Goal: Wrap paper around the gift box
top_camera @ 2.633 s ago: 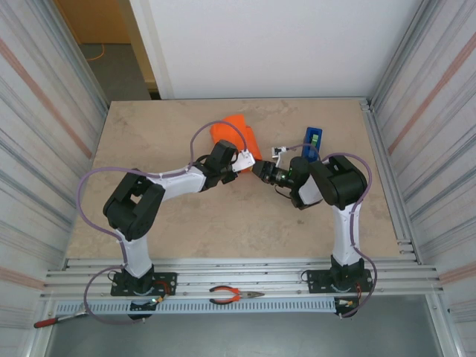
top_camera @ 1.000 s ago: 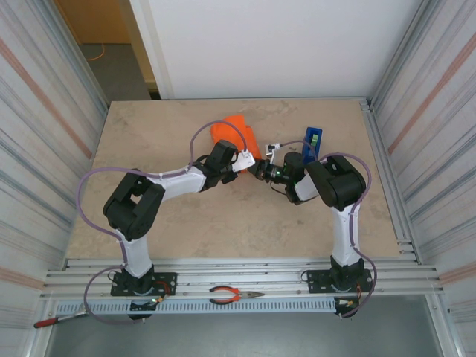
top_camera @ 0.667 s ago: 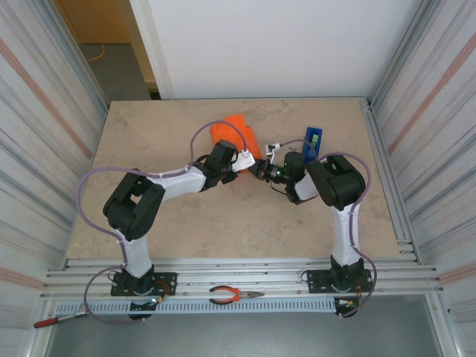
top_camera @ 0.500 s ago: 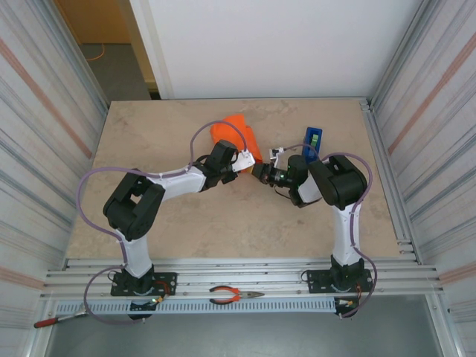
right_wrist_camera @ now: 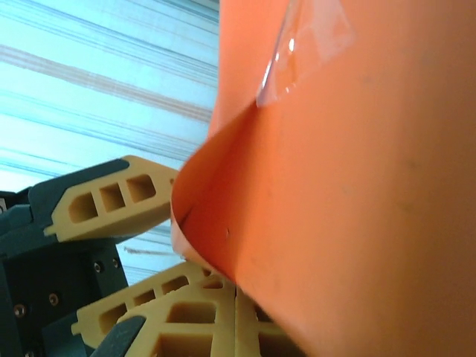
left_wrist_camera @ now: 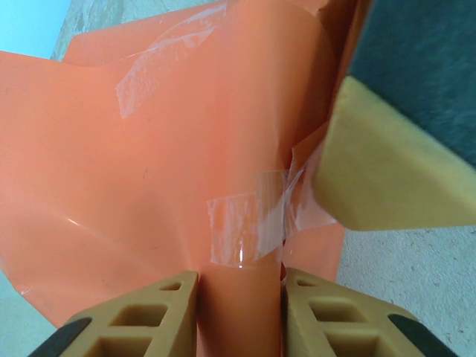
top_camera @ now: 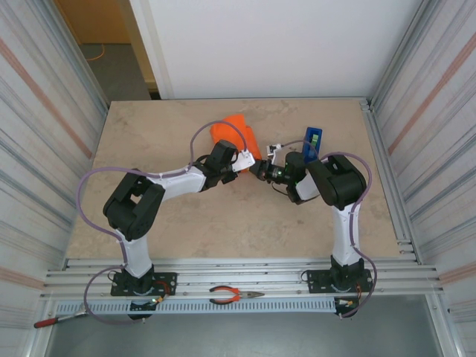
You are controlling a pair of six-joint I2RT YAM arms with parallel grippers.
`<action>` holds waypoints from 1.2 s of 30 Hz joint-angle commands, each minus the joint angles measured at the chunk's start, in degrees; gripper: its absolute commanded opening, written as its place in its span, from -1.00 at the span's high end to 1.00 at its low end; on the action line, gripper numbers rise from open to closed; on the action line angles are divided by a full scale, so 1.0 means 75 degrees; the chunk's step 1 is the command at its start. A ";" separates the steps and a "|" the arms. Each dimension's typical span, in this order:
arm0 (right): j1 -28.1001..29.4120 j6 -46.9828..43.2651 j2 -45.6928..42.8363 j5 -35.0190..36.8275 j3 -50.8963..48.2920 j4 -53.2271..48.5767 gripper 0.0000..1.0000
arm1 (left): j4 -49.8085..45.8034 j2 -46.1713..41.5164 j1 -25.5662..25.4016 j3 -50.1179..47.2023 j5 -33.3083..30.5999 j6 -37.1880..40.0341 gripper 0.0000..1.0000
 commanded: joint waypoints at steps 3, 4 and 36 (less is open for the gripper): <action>0.0053 -0.0228 0.0250 -0.0057 0.0139 -0.0115 1.00 | -0.0836 0.0265 0.0080 -0.0109 0.0027 -0.0152 0.39; 0.0058 -0.0224 0.0231 -0.0067 0.0104 -0.0080 1.00 | -0.0836 0.0265 0.0080 -0.0109 0.0024 -0.0147 0.39; 0.0101 -0.0325 -0.0709 -0.0220 -0.0256 -0.0469 1.00 | -0.0824 0.0131 0.0130 -0.0144 0.0125 -0.0267 0.40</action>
